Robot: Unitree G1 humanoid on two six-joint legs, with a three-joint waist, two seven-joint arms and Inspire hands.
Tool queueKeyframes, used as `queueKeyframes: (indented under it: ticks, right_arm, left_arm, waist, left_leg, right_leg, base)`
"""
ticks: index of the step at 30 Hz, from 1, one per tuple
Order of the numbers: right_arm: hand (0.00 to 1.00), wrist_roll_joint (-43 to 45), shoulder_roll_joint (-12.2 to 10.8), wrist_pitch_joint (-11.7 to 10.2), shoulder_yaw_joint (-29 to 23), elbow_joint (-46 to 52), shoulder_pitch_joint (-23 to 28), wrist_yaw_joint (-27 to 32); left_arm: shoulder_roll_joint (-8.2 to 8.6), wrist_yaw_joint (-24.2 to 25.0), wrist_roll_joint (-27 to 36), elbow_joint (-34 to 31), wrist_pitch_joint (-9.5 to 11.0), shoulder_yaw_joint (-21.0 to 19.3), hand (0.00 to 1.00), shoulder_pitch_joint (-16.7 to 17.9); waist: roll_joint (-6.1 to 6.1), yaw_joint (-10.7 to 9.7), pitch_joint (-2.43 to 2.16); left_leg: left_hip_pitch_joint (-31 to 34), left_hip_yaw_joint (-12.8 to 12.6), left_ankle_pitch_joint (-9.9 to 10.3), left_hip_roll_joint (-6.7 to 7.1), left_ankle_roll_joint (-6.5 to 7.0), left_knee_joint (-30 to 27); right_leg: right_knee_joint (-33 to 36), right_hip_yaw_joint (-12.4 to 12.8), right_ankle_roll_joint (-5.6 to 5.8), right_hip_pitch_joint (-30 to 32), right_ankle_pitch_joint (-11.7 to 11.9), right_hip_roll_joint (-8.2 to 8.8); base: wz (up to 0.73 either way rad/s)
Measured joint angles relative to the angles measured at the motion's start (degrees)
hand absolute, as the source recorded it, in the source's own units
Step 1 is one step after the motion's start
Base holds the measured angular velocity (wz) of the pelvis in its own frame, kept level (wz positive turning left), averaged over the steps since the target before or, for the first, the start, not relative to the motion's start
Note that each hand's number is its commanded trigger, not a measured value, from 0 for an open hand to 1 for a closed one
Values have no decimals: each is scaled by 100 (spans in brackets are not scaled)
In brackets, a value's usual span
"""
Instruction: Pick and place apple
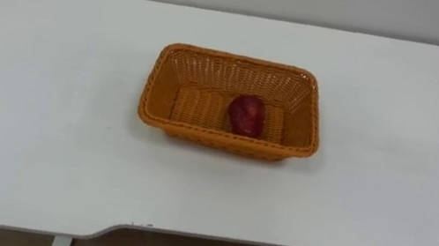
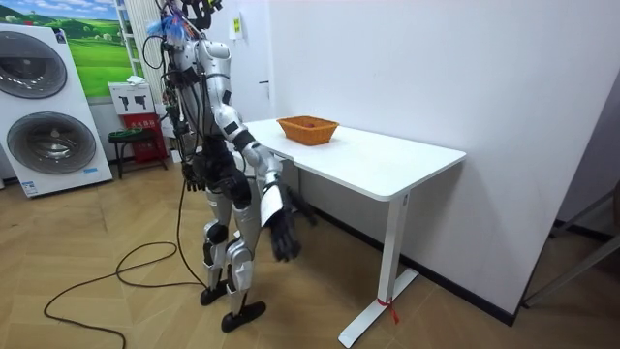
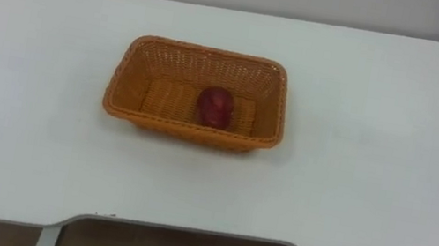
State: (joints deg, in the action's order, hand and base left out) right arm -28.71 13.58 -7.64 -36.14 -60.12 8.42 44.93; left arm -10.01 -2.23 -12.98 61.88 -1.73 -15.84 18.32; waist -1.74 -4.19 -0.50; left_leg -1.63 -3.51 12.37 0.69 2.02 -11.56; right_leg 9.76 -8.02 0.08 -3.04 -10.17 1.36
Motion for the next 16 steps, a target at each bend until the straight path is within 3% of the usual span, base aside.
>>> queueKeyframes:
  ticks: [5, 9, 11, 16]
  right_arm:
    - [0, 263, -250, 474, 855, -997, -80, -1083]
    - [0, 475, -281, 778, 1258, -1360, -64, -1945]
    - [0, 481, -285, 915, 1475, -1412, -50, -2333]
    - [0, 786, -290, 1164, 1960, -1479, -38, -2900]
  left_arm:
    - [25, 69, -93, 6, -142, 20, 0, -76]
    - [83, 146, -119, 12, -299, 19, 0, -156]
    - [128, 178, -119, 36, -438, 24, 0, -180]
    - [176, 189, -119, 66, -653, 40, 0, -197]
  waist:
    - [37, 17, 24]
    - [63, 160, 34]
    - [101, 245, 71]
    - [123, 302, 79]
  left_leg:
    - [-7, 30, 2, 6, 3, -4]
    - [-30, 37, 2, 5, 3, 6]
    - [-102, 38, 4, 4, 3, 30]
    - [-173, 53, 9, 5, 6, 48]
  right_leg:
    - [0, 2, 7, -10, -4, 11]
    - [2, 3, 7, -23, -4, 12]
    - [-10, 7, 7, -80, -4, 9]
    - [0, 0, 8, -94, -48, 17]
  base:
    - [0]
    - [0]
    - [0]
    - [1]
